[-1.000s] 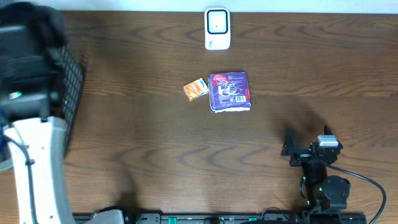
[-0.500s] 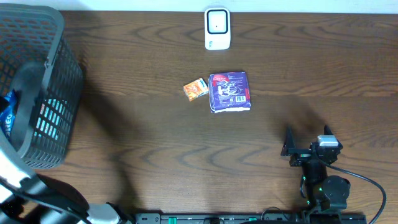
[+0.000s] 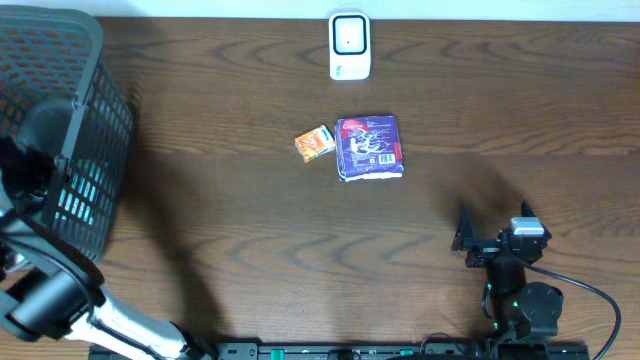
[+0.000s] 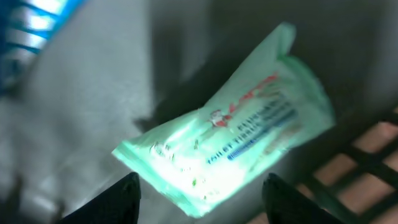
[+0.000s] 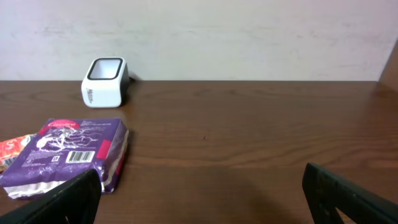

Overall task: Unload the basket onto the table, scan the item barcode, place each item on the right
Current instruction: 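Reach the left gripper into the basket and grasp the green Zappy wipes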

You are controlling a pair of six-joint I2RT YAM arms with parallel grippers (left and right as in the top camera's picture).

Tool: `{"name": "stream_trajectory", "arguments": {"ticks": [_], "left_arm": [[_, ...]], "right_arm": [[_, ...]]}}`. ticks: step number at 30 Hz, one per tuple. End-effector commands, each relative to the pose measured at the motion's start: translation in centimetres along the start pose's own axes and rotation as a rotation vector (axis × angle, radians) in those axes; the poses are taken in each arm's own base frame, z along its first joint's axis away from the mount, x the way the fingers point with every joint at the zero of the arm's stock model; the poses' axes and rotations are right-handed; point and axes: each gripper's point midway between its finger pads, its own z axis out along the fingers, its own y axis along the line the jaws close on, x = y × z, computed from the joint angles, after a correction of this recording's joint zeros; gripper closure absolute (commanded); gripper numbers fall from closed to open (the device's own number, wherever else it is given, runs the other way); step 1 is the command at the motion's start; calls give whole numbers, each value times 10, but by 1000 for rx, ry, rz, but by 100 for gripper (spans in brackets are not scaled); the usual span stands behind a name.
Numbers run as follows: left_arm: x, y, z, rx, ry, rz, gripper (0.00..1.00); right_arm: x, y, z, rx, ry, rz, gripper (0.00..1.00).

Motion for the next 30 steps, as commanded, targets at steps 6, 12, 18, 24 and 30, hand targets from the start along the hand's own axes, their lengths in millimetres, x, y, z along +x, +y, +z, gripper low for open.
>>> {"name": "stream_trajectory", "arguments": {"ticks": [6,12,18,24,30], "left_arm": [[6,13,39,-35,76,22,30],[7,12,51,-21,92,20,30],[15,1,58,47,119,11,30],[24,-2,62,69,144,6,29],[36,-1,68,70,176,0,78]], "right_arm": [[1,0,0,1,0,-15,1],[1,0,0,1,0,-15,1],[1,0,0,1,0,-15,1],[1,0,0,1,1,-15,1],[1,0,0,1,1,-15,1]]}}
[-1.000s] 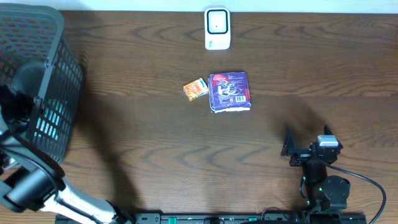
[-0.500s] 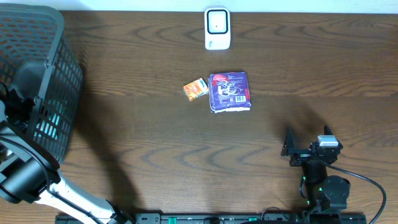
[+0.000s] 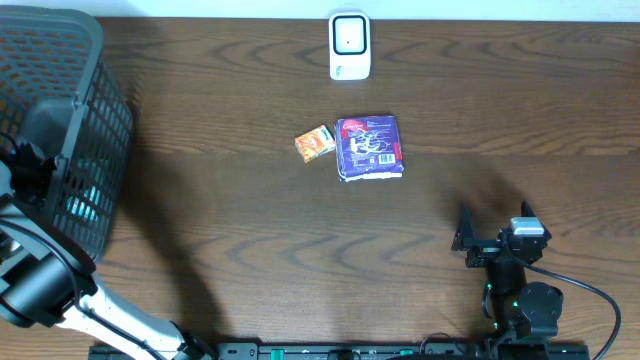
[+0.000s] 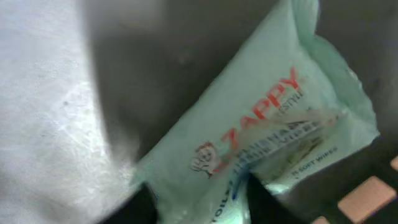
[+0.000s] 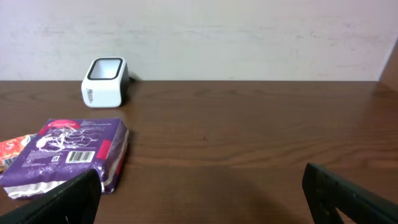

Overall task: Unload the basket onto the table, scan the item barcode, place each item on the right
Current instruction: 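Reach the left gripper into the basket and grasp the green Zappy wipes, then place the green wipes pack on the table left of the Kleenex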

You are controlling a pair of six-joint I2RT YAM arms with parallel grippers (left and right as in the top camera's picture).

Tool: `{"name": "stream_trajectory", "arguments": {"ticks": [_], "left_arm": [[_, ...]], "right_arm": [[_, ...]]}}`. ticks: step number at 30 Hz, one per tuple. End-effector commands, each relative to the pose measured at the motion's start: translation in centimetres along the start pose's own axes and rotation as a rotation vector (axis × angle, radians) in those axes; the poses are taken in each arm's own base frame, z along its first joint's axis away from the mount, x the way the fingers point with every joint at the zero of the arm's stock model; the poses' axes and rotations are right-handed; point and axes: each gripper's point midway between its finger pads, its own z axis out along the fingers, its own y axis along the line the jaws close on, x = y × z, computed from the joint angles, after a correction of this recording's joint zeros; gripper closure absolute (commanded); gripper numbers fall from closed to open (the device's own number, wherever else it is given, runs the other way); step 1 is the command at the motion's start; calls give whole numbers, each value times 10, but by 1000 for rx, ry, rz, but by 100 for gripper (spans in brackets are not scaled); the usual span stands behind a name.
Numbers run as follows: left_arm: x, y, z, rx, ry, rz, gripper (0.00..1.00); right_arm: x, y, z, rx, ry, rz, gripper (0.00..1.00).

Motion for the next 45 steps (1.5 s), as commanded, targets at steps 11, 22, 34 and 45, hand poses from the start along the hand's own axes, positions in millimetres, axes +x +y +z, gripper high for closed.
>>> {"name": "stream_trajectory", "arguments": {"ticks": [11,22,34,45], "left_arm": [[3,-1,-16,-12,15,-97,93],[-63,-49,-252,62,-696,-128,93],[-18,-190,-404,700,-972,8,93],[67,-342,-293,736,-511,236,93]], "right_arm": [[1,0,0,1,1,-15,1],[1,0,0,1,1,-15,1],[1,0,0,1,1,-15,1],[1,0,0,1,1,-15,1]]}}
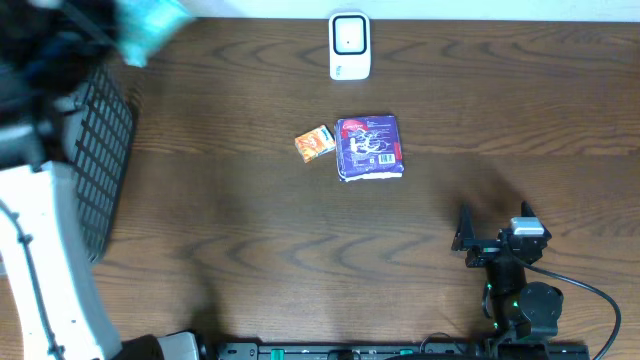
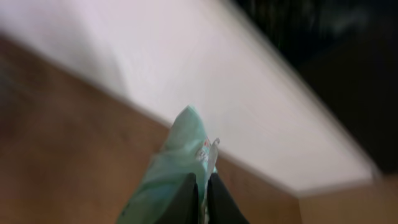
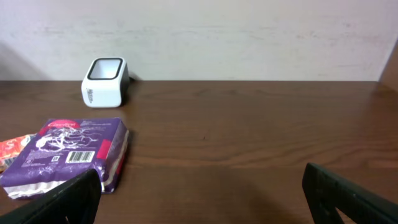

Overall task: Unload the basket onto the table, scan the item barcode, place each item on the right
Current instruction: 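Place the green wipes pack on the table left of the Kleenex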

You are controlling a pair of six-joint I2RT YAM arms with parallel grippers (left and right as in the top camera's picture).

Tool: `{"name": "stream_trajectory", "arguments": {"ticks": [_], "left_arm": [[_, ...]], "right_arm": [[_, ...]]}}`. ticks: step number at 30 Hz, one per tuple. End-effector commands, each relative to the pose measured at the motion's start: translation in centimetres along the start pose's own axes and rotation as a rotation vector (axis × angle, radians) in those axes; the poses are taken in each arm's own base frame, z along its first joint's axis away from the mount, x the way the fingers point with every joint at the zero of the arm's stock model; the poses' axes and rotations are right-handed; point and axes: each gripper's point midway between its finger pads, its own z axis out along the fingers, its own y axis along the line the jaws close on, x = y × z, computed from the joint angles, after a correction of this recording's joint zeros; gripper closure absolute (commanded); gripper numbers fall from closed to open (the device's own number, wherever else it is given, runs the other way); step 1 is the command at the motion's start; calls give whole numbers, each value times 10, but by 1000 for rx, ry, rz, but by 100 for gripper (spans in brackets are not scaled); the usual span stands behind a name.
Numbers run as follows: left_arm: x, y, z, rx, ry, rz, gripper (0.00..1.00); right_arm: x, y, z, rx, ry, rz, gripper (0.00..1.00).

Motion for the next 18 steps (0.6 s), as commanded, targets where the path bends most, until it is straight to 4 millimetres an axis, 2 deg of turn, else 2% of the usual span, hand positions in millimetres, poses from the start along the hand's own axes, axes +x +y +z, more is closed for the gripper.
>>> {"name": "stream_trajectory", "arguments": {"ticks": [1,7,11,14,16,18], "left_arm": [[40,6,28,-94,104,-6,93],[131,29,79,-292,323,44,93],[180,48,107,-405,426,112,93],[201,62,124,-478,462,156,92],[204,71,131,-517,461,174,93],[198,78,133,-539,446,224,93]], "right_arm": [[1,0,0,0,2,-15,1],[1,0,0,0,2,-15,1],[1,0,0,0,2,-15,1],[1,0,0,0,2,-15,1],[1,0,0,0,2,-15,1],[1,0,0,0,2,-15,1]]}}
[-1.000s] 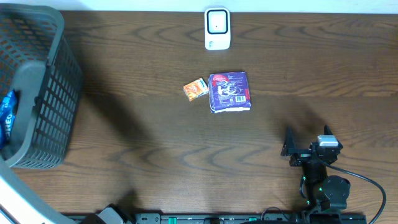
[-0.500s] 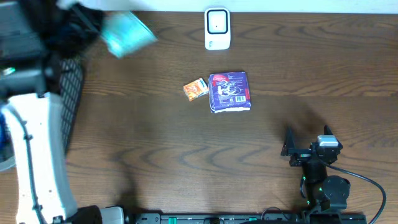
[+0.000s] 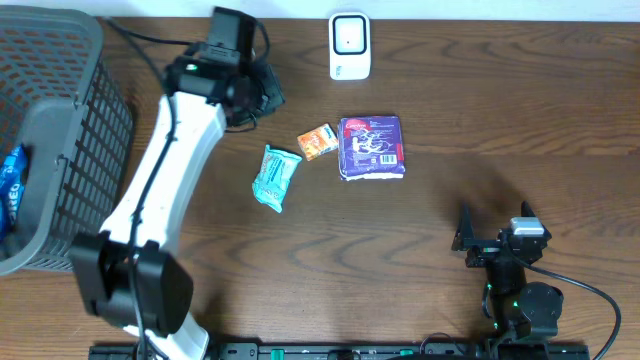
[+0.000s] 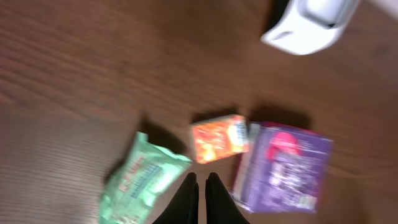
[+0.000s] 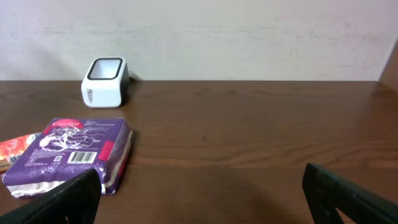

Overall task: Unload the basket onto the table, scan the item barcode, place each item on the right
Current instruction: 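Place the green wipes pack on the table left of the Kleenex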

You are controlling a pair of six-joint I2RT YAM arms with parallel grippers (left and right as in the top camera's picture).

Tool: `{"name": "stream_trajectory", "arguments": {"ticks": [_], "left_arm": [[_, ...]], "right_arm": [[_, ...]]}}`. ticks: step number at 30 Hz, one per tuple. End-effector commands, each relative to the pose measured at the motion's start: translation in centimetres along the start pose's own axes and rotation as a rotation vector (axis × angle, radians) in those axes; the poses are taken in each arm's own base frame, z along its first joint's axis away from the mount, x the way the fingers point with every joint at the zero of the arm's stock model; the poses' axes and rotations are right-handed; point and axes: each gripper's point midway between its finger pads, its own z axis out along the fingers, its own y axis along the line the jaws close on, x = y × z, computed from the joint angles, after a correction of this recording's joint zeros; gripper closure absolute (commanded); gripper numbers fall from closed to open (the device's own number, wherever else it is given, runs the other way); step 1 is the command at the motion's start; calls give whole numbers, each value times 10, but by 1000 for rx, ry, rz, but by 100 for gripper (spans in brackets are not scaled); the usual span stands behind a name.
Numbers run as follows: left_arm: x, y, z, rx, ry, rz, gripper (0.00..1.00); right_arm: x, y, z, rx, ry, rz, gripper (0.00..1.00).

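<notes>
A green wipes pack (image 3: 277, 177) lies flat on the table, left of a small orange packet (image 3: 316, 141) and a purple pack (image 3: 371, 147). The white scanner (image 3: 349, 45) stands at the far edge. My left gripper (image 3: 266, 97) hovers above the table between basket and scanner, shut with nothing in it. In the left wrist view its fingertips (image 4: 200, 193) are pressed together over the green pack (image 4: 143, 183) and the orange packet (image 4: 219, 137). My right gripper (image 3: 495, 240) rests open near the front edge, well apart from the packs. Its view shows the barcode side of the purple pack (image 5: 74, 152).
A dark mesh basket (image 3: 70, 60) fills the left end of the table, with a blue item (image 3: 10, 195) inside. The left arm (image 3: 165, 190) stretches from the front left across the table beside the basket.
The green pack was in my shut left gripper, high over the basket's far corner. Now it lies on the table beside the orange packet, and the gripper is shut and empty above it.
My left gripper stood open over the green pack inside the basket. Then its fingers were down on the pack. Then it held the pack up above the basket's corner. Now the pack lies on the table near the other packs. The right arm has stayed still.
</notes>
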Motion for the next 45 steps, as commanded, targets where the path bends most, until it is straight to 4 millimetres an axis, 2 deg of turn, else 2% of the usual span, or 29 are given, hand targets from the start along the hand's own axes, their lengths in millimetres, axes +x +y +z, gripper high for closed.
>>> {"name": "stream_trajectory", "arguments": {"ticks": [1,3,5,6,8,12,16,18,20,23,24,26,29,32,35,38,41,45], "left_arm": [[-23,21,-5,-108,-99,75,93],[-37,27,-16,-131,-147,134,91],[-56,36,-35,-158,-211,147,83],[-68,41,-48,-164,-253,140,75],[-91,49,-78,-165,-341,120,64],[-137,77,-150,-151,-554,29,48],[-165,124,-213,-199,-735,-27,43],[-173,152,-234,-270,-778,7,26],[-174,187,-243,-392,-759,88,11],[-163,254,-246,-617,-665,77,9],[-156,279,-244,-698,-613,59,9],[-142,318,-236,-795,-508,36,9],[-125,367,-218,-839,-413,-48,9],[-104,407,-193,-860,-300,-107,9],[-81,439,-168,-868,-198,-157,10],[-67,460,-142,-842,-131,-188,16],[-59,470,-111,-751,-85,-200,16],[-53,482,-80,-718,-17,-168,16]], "right_arm": [[1,0,0,1,1,-15,1],[1,0,0,1,1,-15,1],[1,0,0,1,1,-15,1],[1,0,0,1,1,-15,1],[1,0,0,1,1,-15,1],[1,0,0,1,1,-15,1],[1,0,0,1,1,-15,1],[1,0,0,1,1,-15,1],[1,0,0,1,1,-15,1],[1,0,0,1,1,-15,1],[1,0,0,1,1,-15,1],[1,0,0,1,1,-15,1],[1,0,0,1,1,-15,1],[1,0,0,1,1,-15,1],[1,0,0,1,1,-15,1],[1,0,0,1,1,-15,1],[1,0,0,1,1,-15,1],[1,0,0,1,1,-15,1]]}}
